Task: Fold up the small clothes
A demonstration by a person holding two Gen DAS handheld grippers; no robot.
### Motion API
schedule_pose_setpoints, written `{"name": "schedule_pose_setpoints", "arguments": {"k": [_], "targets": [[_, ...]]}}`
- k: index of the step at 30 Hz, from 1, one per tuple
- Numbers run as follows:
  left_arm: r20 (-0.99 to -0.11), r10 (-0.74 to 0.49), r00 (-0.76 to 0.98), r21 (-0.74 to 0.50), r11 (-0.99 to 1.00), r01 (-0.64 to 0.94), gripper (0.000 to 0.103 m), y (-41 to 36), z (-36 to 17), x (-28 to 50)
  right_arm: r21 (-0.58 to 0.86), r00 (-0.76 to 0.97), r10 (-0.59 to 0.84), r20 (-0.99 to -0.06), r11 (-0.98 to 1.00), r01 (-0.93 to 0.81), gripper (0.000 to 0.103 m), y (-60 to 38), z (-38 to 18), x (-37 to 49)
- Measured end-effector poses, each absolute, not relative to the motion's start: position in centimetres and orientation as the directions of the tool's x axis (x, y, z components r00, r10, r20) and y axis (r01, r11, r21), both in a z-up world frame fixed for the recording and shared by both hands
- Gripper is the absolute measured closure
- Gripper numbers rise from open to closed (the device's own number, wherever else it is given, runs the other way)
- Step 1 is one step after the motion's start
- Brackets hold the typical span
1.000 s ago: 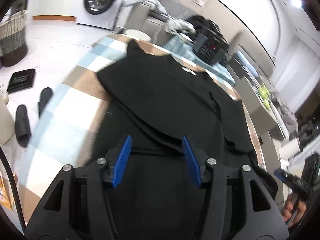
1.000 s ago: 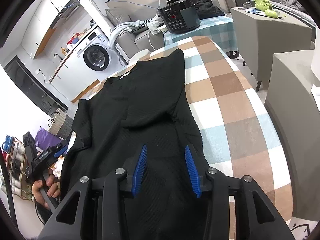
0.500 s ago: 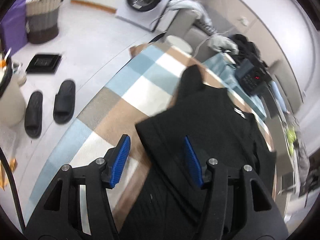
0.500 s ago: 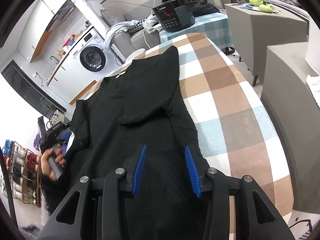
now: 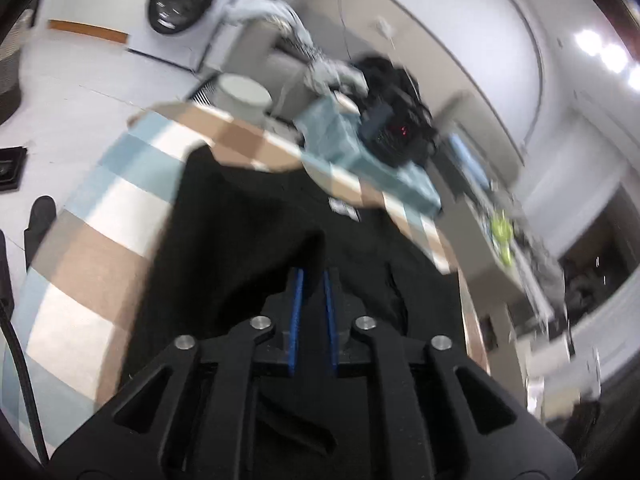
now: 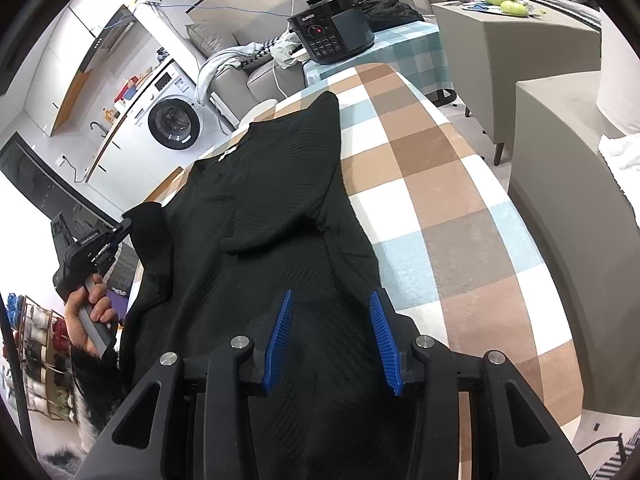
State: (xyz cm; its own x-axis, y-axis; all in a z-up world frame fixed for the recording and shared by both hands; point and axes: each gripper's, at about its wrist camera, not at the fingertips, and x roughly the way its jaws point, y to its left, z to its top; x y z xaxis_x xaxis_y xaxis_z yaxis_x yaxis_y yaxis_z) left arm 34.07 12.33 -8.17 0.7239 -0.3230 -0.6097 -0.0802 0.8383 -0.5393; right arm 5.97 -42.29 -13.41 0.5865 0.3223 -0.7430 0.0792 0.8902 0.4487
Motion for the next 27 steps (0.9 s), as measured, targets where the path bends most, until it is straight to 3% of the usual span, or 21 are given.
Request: {"name": "schedule_pose_setpoints", "arguments": {"k": [1,3,6,12,18,20,24,27], "targets": [[-0.617,-0.322,0.718,-0.527,0.847,-0.073,0.076,12.1,-8.1,33.8,0.450,0.588,0.325,-0.741,0.890,0.076,0.062,-42.2,-13.3,5.9],[-0.619,-0.284,0.732,-0.501,0.861,-0.090,0.046,12.5,-7.9,32.8,0.451,0.589,0.329,-0.738,0.890,0.068,0.062,-42.0,-13.3,5.8],[-0.630,-0.226,0.743,-0.474,0.869,-0.137,0.037,14.0,-8.3,31.5,0.451,0.586,0.332,-0.739,0.890,0.064,0.062,-41.8,-13.4,5.8],[-0.710,-0.192,0.678,-0.452,0.862,-0.229,0.036,15.6,-11.5,30.0,0.453,0.585,0.337,-0.738,0.889,0.059,0.062,-41.6,-13.2,5.4],[-0.797,0.001,0.604,-0.229,0.925,-0.304,0.036,15.3,-13.7,27.7,0.449,0.586,0.322,-0.743,0.890,0.080,0.062,-42.2,-13.3,5.2],[-0.809,0.033,0.586,-0.174,0.940,-0.293,0.040,15.1,-14.4,26.9,0.447,0.579,0.327,-0.747,0.891,0.075,0.062,-41.9,-13.5,5.3],[-0.827,0.013,0.561,-0.152,0.957,-0.246,0.079,14.8,-15.4,26.7,0.447,0.566,0.342,-0.750,0.893,0.053,0.061,-41.1,-13.8,5.5],[-0.820,0.014,0.572,-0.128,0.970,-0.207,0.091,14.5,-15.7,26.6,0.447,0.556,0.346,-0.756,0.893,0.051,0.061,-40.7,-14.0,5.6]]}}
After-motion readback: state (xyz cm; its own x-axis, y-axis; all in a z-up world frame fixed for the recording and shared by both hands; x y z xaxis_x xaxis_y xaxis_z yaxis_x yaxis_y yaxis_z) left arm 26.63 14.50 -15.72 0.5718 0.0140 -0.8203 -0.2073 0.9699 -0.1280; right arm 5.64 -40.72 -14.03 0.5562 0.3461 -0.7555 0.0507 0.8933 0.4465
